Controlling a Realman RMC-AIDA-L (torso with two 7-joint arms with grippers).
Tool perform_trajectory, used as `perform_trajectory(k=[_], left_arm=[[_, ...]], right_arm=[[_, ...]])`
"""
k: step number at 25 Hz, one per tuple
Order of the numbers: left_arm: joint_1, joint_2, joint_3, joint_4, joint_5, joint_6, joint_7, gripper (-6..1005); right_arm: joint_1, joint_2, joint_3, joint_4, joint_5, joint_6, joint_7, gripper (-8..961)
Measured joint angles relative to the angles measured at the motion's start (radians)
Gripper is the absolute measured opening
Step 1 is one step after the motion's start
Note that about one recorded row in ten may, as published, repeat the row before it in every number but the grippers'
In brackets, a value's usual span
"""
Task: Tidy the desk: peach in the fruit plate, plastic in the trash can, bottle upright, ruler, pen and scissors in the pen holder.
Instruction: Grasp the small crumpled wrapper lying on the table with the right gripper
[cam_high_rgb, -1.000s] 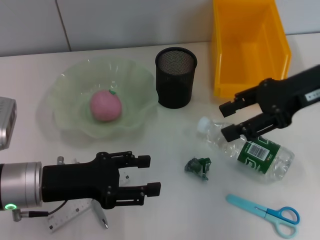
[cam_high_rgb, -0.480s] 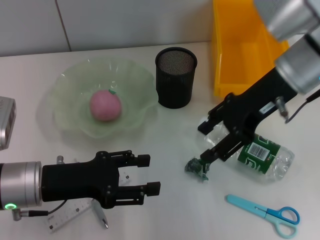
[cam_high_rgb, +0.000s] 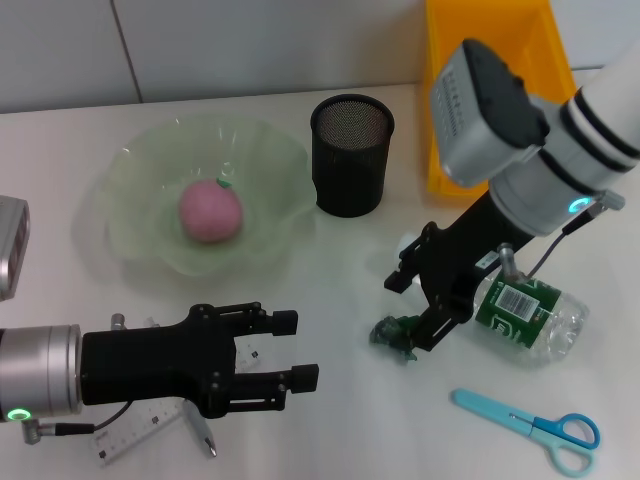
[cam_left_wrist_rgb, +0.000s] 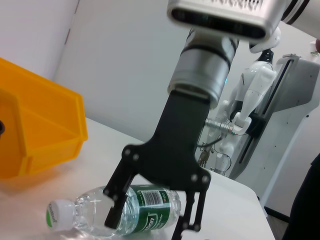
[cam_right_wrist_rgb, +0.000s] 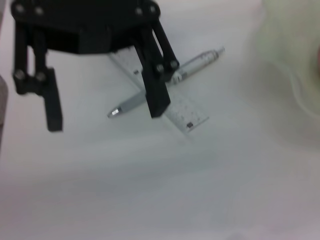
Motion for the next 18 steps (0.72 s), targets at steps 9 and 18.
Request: perform_trajectory(k=[9,18], left_arm=[[0.008,0.003,0.000,-0.001,0.001,0.001,-0.003,740],[0.012,0.012,-0.004,-0.001,0.002,0.001,-0.003,741]], right_arm=[[-0.001,0.000,-0.067,0.060,-0.002,0.094,-0.015,757],[0.003,0.001,-0.090,0.095,0.004,0.132,-0.028,757]])
